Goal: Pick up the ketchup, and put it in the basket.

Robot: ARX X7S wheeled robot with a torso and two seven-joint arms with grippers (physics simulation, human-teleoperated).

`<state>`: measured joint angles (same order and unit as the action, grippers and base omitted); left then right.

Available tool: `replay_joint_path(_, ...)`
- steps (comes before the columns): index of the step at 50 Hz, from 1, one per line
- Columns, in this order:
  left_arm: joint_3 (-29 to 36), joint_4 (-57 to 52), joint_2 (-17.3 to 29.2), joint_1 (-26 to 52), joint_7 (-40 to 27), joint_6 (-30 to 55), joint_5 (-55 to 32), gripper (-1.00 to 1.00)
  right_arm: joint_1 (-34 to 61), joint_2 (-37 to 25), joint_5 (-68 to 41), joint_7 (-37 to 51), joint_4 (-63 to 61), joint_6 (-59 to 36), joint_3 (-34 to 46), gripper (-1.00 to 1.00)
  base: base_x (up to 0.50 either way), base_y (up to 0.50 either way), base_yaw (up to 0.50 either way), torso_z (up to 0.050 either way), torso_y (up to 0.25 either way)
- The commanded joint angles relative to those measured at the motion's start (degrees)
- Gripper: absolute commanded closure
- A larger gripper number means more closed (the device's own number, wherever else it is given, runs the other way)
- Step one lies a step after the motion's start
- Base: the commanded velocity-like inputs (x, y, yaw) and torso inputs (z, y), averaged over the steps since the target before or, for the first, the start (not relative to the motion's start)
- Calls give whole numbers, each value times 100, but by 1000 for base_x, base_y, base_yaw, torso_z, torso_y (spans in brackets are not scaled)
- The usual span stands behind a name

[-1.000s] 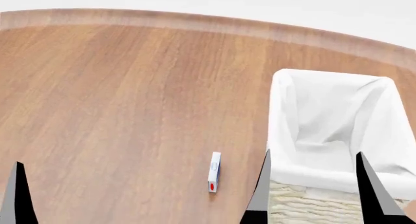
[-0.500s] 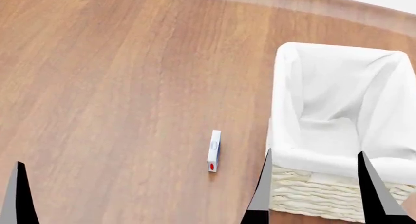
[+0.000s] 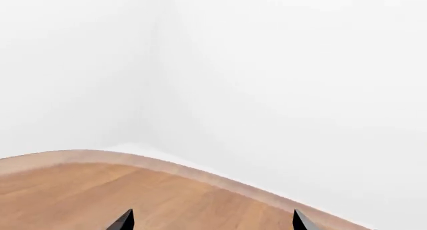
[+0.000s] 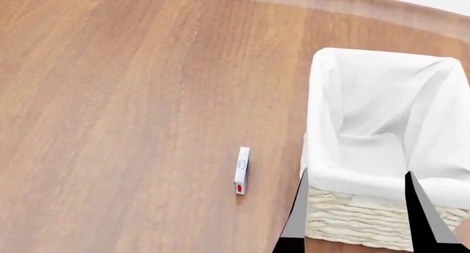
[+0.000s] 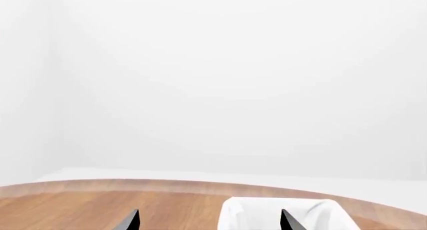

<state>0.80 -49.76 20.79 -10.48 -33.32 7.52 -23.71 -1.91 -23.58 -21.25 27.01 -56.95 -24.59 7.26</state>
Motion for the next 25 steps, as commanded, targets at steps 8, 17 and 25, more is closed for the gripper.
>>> replay_joint_path(8,-872,941,-638,-405,-231,-1103,-449,-100,23,-152,-73,166,61,96,91,-100,0,0,0,0,0)
replay_joint_path(17,-1124,1226,-883,-526,-365,-1531,-300,-100,46,-215,-113,239,72,120,133,-100,0,0,0,0,0)
replay_joint_path(25,-1264,1286,-974,-595,-559,-1623,-169,-100,46,-273,-137,294,86,162,164,-100,0,0,0,0,0)
